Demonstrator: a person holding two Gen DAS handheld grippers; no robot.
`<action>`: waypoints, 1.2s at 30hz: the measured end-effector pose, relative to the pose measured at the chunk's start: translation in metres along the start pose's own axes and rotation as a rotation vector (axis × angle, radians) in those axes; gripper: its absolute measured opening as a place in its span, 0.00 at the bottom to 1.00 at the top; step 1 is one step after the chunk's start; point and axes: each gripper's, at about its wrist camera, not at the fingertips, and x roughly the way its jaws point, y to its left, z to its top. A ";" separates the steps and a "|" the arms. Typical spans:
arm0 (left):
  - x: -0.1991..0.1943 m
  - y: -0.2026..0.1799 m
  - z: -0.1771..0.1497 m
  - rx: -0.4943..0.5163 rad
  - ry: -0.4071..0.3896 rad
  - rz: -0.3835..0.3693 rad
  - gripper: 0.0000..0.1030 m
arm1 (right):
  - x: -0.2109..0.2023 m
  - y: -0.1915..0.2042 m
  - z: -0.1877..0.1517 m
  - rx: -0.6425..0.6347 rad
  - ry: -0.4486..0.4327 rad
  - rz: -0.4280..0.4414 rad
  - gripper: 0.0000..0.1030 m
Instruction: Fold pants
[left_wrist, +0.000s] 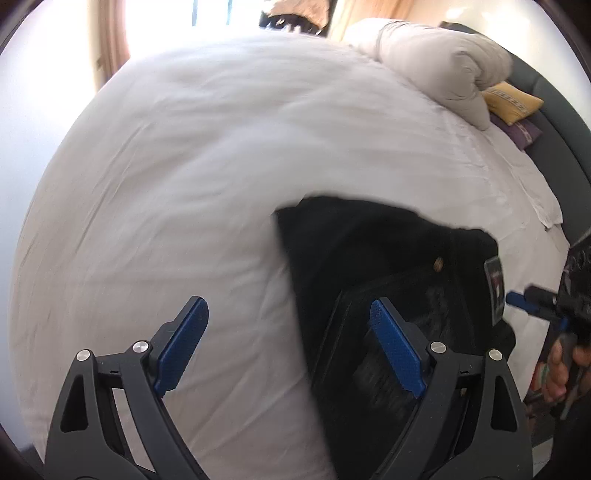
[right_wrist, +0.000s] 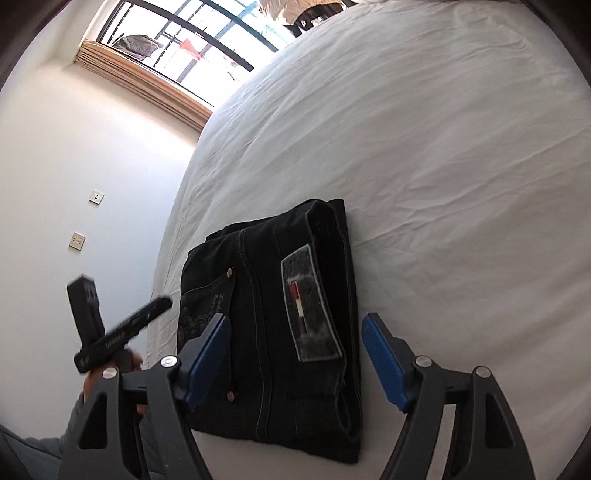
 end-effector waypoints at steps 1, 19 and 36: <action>0.002 0.004 -0.007 -0.015 0.028 -0.025 0.87 | 0.004 -0.001 0.000 -0.001 0.007 0.000 0.74; 0.042 -0.005 -0.025 -0.095 0.184 -0.222 0.61 | 0.061 -0.008 0.016 -0.021 0.134 -0.022 0.61; -0.003 -0.012 -0.004 -0.074 0.106 -0.262 0.16 | 0.024 0.067 -0.002 -0.193 0.018 -0.183 0.20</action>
